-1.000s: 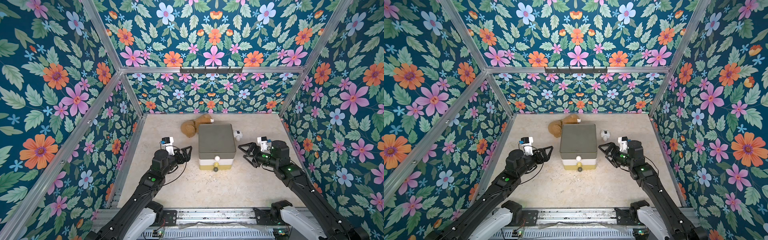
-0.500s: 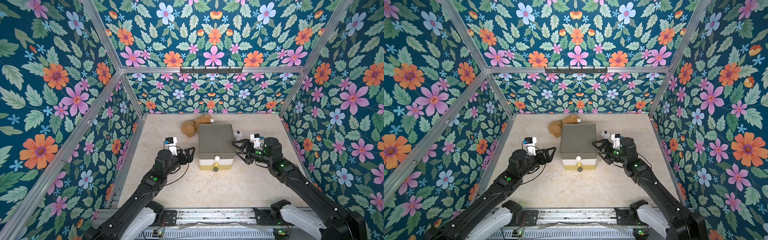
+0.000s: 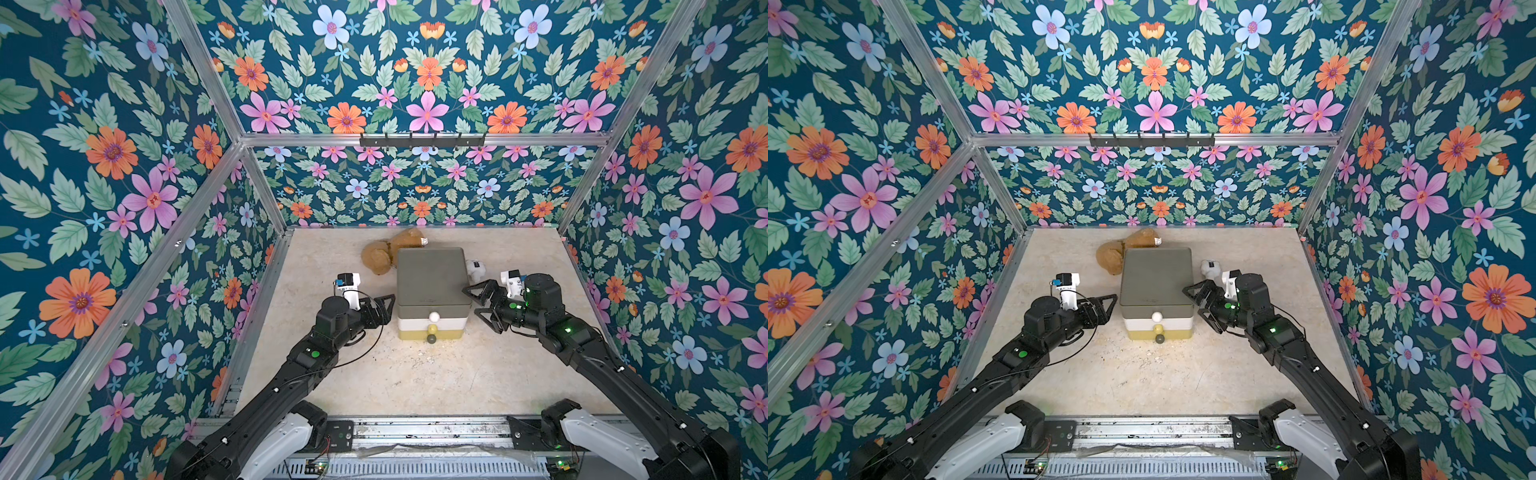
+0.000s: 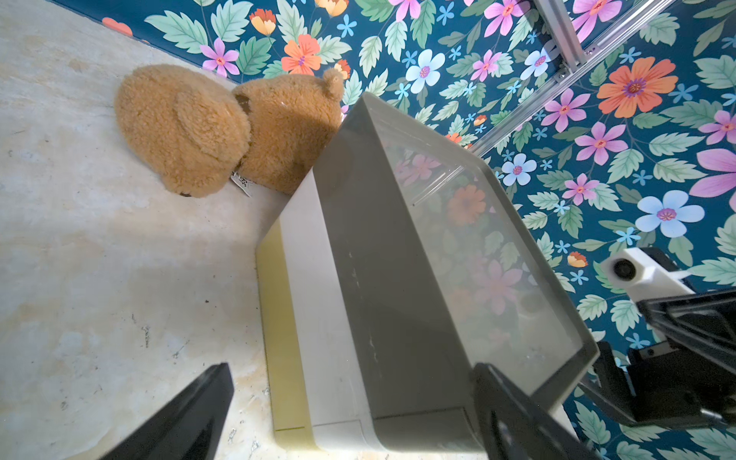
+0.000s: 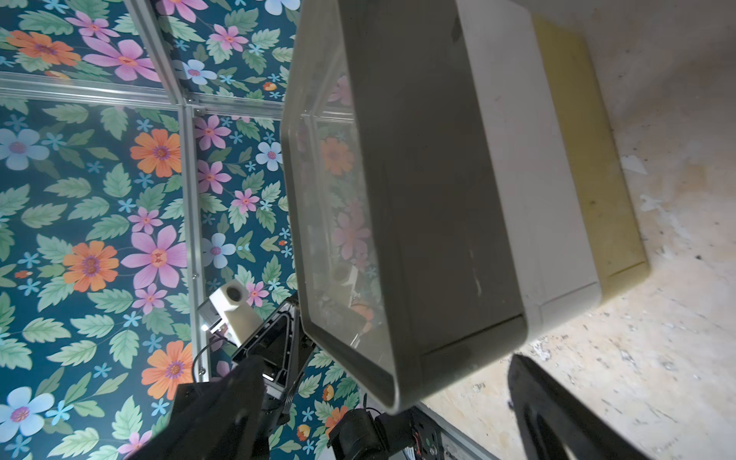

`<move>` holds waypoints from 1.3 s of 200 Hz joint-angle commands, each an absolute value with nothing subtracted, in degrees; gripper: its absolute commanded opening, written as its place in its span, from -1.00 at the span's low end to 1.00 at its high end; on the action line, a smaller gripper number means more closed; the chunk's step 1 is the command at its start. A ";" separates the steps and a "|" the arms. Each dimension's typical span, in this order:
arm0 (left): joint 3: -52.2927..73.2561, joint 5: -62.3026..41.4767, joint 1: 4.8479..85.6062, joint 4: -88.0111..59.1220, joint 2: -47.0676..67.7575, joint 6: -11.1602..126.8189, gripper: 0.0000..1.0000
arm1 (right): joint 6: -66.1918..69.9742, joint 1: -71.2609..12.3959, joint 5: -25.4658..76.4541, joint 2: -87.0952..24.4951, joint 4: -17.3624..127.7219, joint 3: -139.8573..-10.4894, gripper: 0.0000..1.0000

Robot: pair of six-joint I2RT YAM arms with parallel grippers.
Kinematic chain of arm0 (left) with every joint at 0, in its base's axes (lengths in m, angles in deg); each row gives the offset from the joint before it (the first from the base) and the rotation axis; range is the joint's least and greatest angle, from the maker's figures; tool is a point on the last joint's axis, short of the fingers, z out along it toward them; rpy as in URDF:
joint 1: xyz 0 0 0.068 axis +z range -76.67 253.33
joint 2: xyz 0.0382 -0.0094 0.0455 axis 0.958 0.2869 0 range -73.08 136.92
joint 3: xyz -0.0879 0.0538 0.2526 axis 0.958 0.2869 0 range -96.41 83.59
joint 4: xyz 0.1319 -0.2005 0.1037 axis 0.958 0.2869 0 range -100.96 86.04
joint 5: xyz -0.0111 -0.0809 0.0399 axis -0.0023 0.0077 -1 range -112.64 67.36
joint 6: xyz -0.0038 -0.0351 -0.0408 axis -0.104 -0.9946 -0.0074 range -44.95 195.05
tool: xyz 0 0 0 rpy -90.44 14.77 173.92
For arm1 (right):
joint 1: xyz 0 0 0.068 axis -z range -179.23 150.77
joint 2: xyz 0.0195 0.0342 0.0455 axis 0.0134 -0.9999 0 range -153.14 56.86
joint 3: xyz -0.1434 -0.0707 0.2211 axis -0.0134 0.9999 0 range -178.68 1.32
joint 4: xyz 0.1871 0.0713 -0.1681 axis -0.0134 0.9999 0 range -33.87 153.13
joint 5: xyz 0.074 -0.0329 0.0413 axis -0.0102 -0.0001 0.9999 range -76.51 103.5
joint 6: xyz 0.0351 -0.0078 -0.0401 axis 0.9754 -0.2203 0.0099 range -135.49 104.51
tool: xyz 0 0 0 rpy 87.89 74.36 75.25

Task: Take the keys out of the drawer
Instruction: Adjust the storage box at the center of the board.

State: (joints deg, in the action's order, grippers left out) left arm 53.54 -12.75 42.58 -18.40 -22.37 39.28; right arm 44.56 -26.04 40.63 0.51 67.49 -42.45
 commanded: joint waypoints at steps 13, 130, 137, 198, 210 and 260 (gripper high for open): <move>53.00 -13.33 42.06 -20.45 -21.44 40.08 0.99 | 45.92 -27.90 39.93 0.95 68.16 -42.55 0.99; 53.80 -14.73 41.25 -19.22 -22.57 40.33 0.99 | 47.98 -29.64 39.79 -3.50 60.32 -43.24 0.99; 53.64 -14.67 41.25 -19.14 -22.45 40.33 0.99 | 47.95 -29.63 39.77 -3.77 59.98 -43.24 0.99; 54.14 -15.07 40.98 -17.36 -23.59 39.48 0.99 | 45.65 -29.62 39.35 -7.02 59.87 -47.20 0.99; 54.23 -15.26 40.90 -17.38 -23.69 39.28 0.99 | 45.25 -29.59 39.17 -7.72 60.00 -48.17 0.99; 52.50 -14.73 40.67 -15.32 -21.46 39.89 0.99 | 44.54 -29.63 39.48 -11.25 58.91 -49.46 0.99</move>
State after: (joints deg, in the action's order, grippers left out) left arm 53.37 -14.98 40.86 -16.39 -21.99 39.26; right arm 46.50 -29.60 40.48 -9.77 63.99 -48.64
